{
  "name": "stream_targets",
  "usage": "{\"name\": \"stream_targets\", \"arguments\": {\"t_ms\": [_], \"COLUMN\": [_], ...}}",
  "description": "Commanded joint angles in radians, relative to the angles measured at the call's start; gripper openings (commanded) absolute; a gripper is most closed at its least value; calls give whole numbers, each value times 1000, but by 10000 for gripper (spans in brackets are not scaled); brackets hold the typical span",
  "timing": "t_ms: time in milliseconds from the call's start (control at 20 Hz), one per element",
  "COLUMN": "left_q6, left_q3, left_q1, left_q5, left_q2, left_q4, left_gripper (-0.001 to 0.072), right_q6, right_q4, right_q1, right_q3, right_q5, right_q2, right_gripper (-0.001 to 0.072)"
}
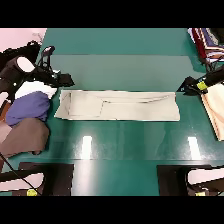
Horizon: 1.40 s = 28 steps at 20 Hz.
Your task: Fold the shirts.
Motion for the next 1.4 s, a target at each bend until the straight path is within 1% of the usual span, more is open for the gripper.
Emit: {"name": "stream_targets", "arguments": {"t_ms": [0, 50, 100, 200, 250, 300, 550, 600, 650, 750, 850, 1000, 1150, 1250, 1300, 1350], "left_q6": [-1, 0, 9, 10, 9, 9, 6, 5, -6, -32, -30, -29, -31, -40, -59, -60], "left_q3": [77, 79, 78, 73, 73, 73, 73, 73, 74, 74, 85, 154, 251, 318, 349, 377], "left_q1": [0, 0, 0, 0, 0, -4, -90, -111, -134, -184, -251, -355, -447, -495, -514, -531], "left_q5": [-134, -149, -161, -169, -172, -173, -166, -156, -141, -75, -21, -17, -14, -16, -15, -14], "left_q2": [-2, -1, -2, -3, -4, -4, -4, -5, -7, -36, -102, -232, -359, -426, -455, -481], "left_q4": [21, 7, -12, -50, -64, -74, -73, -73, -74, -105, -166, -187, -218, -236, -237, -241], "left_gripper": [392, 71, 38, 38, 38, 38, 34, 29, 29, 29, 28, 28, 28, 29, 29, 28], "right_q6": [-71, -103, -130, -175, -193, -209, -243, -262, -282, -303, -303, -296, -218, -174, -159, -146], "right_q4": [17, 38, 70, 142, 175, 199, 280, 297, 308, 325, 323, 323, 325, 332, 361, 401], "right_q1": [-56, -74, -95, -134, -147, -153, -115, -98, -85, -64, -54, -46, -34, -7, 14, 37], "right_q3": [-45, -89, -138, -219, -256, -283, -358, -358, -357, -353, -352, -347, -252, -163, -116, -73], "right_q5": [50, 37, 19, 13, 6, -2, -63, -69, -78, -73, -69, -83, -22, 22, 45, 61], "right_q2": [3, 12, 19, 11, -2, -17, -78, -81, -81, -76, -34, 102, 212, 248, 257, 259], "right_gripper": [487, 486, 486, 493, 544, 554, 545, 392, 219, 13, 15, 14, 14, 14, 14, 14]}}
